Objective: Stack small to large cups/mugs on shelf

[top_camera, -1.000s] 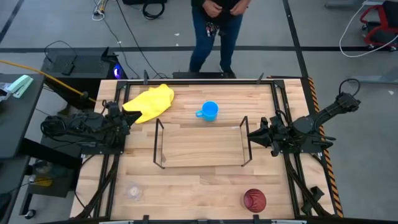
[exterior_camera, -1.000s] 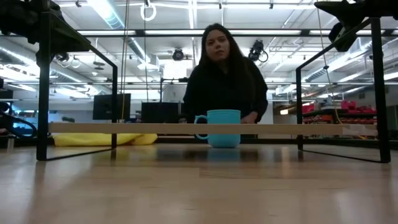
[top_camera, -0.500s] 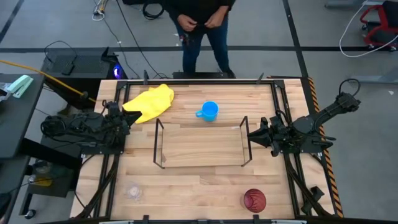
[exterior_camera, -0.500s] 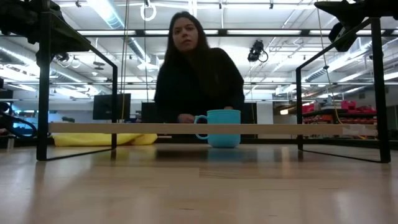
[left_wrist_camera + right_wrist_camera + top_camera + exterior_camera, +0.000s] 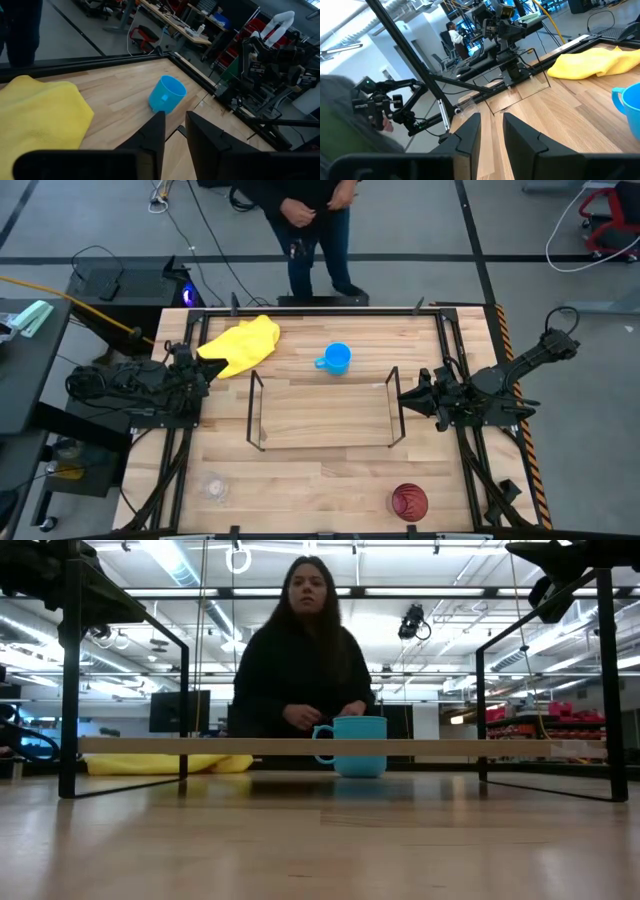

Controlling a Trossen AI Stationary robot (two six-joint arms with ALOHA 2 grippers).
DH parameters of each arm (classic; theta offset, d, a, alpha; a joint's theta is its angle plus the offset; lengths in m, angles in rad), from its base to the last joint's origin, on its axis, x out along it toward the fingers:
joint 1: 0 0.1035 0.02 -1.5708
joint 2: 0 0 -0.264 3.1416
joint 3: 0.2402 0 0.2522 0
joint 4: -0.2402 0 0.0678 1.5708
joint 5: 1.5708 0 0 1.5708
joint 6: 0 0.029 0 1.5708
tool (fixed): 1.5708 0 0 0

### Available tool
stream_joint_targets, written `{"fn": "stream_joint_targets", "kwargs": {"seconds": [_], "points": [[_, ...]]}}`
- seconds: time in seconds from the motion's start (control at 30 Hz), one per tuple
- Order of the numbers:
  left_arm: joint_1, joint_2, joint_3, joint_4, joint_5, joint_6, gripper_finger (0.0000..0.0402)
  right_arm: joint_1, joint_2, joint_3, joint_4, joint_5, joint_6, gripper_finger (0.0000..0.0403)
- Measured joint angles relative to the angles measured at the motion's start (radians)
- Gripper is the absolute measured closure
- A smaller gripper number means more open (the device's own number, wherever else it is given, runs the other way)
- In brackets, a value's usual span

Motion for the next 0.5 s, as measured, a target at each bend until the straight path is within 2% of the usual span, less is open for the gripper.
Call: {"fn": "stream_joint_targets", "kwargs": {"seconds": [0.5], "points": [[0.000,0.000,0.000,0.231,0.000,-0.005,0.0321,0.000,0.000,0.000,0.000,0.000,-0.050,0.0314]]}}
